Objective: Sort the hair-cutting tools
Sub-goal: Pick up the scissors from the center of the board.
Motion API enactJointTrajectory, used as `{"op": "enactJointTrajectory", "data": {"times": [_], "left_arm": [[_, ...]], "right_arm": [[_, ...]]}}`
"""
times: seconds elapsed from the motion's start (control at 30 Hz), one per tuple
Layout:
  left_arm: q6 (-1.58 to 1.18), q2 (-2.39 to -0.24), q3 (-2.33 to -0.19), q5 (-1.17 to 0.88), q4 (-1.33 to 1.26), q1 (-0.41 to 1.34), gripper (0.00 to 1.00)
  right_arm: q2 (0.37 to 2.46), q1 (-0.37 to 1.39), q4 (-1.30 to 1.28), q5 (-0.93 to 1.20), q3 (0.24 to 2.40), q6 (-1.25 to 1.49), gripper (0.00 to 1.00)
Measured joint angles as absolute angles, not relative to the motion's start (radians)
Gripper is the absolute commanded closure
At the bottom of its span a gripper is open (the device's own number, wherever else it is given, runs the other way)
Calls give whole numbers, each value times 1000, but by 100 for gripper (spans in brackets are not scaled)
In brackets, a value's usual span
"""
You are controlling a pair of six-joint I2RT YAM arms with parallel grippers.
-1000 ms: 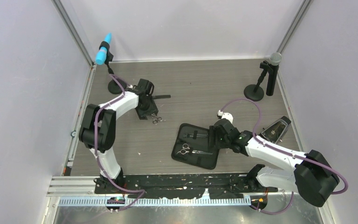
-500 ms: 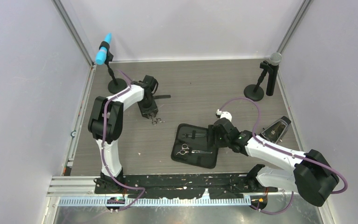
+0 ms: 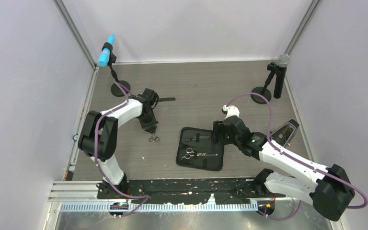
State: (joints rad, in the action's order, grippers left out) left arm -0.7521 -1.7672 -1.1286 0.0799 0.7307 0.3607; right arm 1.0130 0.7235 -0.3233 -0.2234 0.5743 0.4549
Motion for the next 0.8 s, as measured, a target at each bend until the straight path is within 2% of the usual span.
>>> {"op": "enactJointTrajectory", "data": {"times": [0.23, 0.4, 0.8], "left_arm": [[-765, -1594, -1004, 24, 709, 371, 100], [-804, -1528, -918, -43, 664, 378, 100], [-903, -1468, -825, -178, 570, 406, 100]], "right_arm": [[941, 768, -316, -244, 615, 442, 33], [951, 813, -220, -167, 611, 460, 33], [1349, 957, 147, -29, 650, 555, 33]]}}
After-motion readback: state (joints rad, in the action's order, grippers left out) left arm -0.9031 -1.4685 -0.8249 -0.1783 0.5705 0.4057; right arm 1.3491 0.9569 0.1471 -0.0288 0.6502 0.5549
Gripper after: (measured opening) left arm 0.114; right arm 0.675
